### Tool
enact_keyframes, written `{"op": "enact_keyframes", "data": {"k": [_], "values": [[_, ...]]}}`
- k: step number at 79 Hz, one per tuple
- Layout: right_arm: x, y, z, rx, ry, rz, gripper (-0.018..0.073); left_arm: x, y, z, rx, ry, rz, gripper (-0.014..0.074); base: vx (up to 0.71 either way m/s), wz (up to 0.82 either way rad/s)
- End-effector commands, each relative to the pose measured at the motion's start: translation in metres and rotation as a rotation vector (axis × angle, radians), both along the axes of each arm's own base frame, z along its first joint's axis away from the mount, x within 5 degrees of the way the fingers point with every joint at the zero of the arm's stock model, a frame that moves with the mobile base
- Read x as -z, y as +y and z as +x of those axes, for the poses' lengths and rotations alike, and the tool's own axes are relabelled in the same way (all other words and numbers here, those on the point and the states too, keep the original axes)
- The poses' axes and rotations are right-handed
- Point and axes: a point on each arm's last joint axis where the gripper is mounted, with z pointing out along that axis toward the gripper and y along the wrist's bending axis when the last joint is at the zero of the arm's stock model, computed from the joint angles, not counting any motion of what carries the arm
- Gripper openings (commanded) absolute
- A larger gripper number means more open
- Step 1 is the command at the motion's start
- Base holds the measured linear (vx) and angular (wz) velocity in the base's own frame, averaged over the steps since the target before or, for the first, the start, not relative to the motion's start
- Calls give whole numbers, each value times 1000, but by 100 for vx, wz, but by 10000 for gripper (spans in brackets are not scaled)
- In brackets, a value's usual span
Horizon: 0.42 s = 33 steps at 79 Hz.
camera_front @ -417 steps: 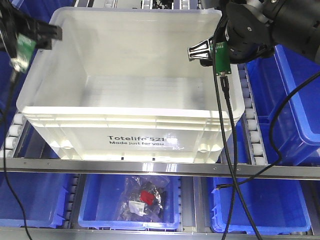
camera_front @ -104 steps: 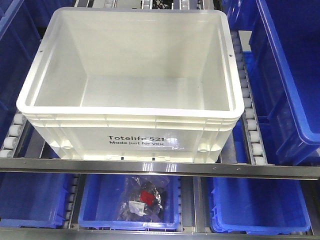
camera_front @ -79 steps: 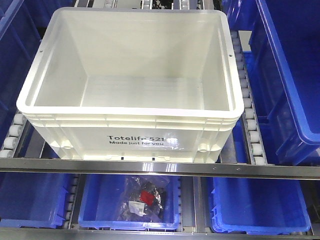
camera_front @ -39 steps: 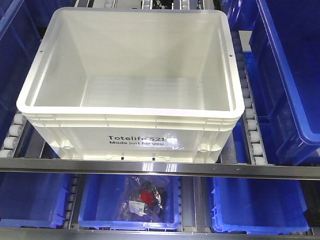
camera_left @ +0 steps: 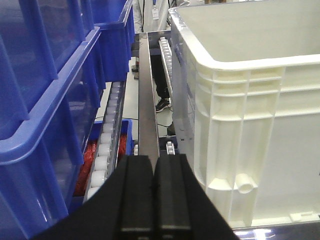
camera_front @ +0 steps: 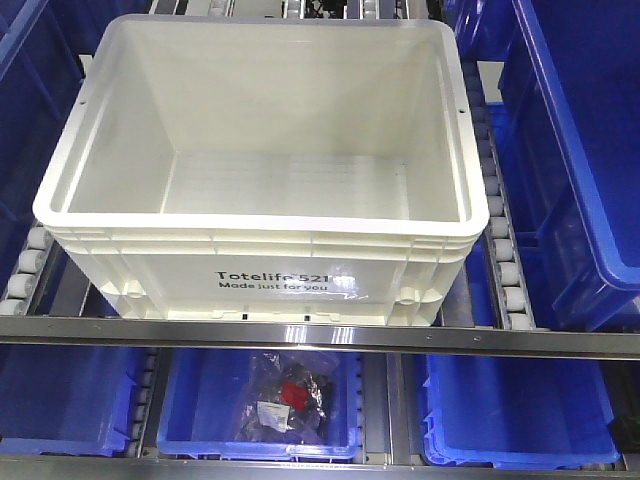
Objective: Place moving items into box and shelve
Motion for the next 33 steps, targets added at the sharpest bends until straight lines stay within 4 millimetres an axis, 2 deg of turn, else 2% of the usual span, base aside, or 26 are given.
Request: {"op": "enact_keyframes", "data": {"k": [1, 33], "values": [[-8, 0, 0, 7, -98, -2, -10, -13, 0, -1, 3, -97, -23, -8, 0, 0], [-8, 0, 0, 7, -96, -2, -10, -13, 0, -1, 3, -97, -23, -8, 0, 0]]}}
